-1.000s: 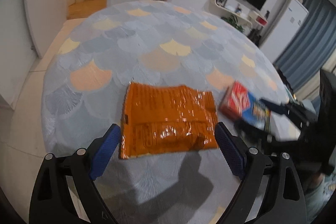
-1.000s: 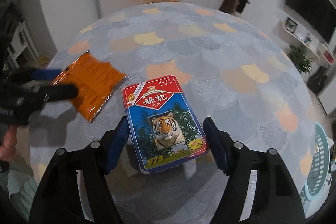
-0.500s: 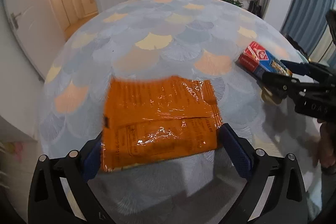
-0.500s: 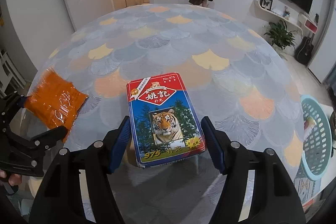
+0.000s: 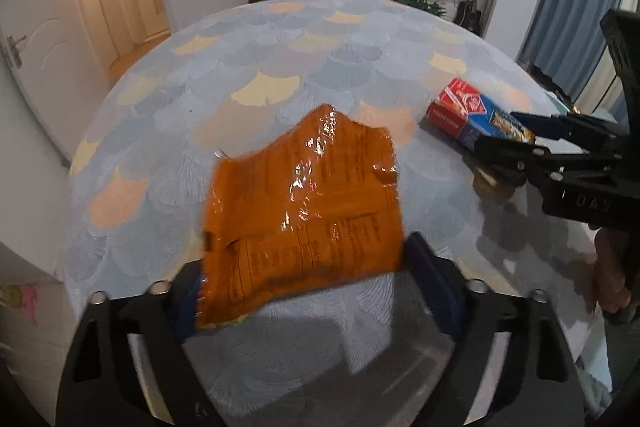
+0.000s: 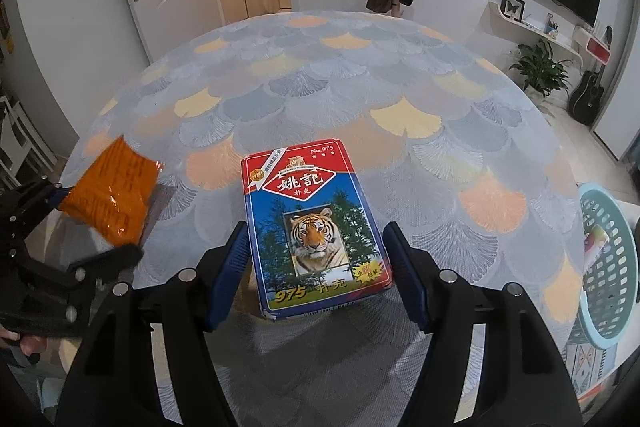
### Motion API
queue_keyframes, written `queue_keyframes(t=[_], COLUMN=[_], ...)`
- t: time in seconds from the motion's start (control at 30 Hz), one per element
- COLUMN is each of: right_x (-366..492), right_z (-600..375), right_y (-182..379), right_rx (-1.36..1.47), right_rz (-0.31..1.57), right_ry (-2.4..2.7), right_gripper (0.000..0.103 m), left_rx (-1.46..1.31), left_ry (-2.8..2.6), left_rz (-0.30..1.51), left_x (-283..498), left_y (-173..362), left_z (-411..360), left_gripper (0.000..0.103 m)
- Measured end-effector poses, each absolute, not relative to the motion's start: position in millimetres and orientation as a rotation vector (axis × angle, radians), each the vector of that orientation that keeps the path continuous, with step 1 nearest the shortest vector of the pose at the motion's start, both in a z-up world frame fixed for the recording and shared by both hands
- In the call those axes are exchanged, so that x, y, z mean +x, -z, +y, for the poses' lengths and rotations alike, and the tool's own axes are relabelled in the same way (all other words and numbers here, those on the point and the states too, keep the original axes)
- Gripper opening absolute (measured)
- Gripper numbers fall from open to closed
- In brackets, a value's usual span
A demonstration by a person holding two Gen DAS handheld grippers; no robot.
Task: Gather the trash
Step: 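Grasp the orange snack bag with the left tool while the right tool grasps the tiger-print box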
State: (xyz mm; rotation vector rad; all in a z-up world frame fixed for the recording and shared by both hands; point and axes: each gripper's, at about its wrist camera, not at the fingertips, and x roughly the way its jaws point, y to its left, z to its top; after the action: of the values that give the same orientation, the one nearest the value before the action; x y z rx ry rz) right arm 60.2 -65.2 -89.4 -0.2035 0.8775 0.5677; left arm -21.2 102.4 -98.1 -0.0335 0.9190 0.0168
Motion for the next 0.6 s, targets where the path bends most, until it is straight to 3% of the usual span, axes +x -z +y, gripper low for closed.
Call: queue_keyframes(t=[0.03, 0.2, 0.33, 0.37, 0.43, 0.53, 0.6], right_x=[60.5, 58.9, 57.5, 57.5, 57.8, 59.3, 61.4], right_z=[-65.4, -66.3, -65.6, -65.8, -65.9, -67.0, -67.0], right_y=[89.1, 85.8, 84.1, 83.8, 83.6, 84.9, 86.1], right_rx=[-0.201, -0.187, -0.188, -0.187, -0.187, -0.182, -0.175], right_rz=[0.877, 0.859, 0.851, 0.849, 0.848, 0.857, 0.863], right_ry=[-0.565, -0.568, -0.569, -0.570, -0.567, -0.564, -0.560], right_gripper=[0.064, 0.063, 0.063, 0.063, 0.063, 0.064, 0.064], left_rx=[-0.040, -0.125, -0.168, -0.181, -0.204, -0.283, -0.373], left_ry=[-0.019, -0.008, 0.012, 0.006, -0.021, -0.111, -0.188], left_rz=[0.913, 0.893, 0.879, 0.872, 0.858, 0.818, 0.809], left_x=[-21.4, -19.2, -18.5, -19.3, -19.7, -18.3, -8.8], left_y=[97.0, 91.8, 89.9, 88.8, 86.0, 76.9, 74.5], left_z=[103.2, 119.7, 129.3, 133.3, 142.1, 166.8, 190.8], left_gripper=[0.062, 0.032, 0.029, 0.031, 0.055, 0.081, 0.091])
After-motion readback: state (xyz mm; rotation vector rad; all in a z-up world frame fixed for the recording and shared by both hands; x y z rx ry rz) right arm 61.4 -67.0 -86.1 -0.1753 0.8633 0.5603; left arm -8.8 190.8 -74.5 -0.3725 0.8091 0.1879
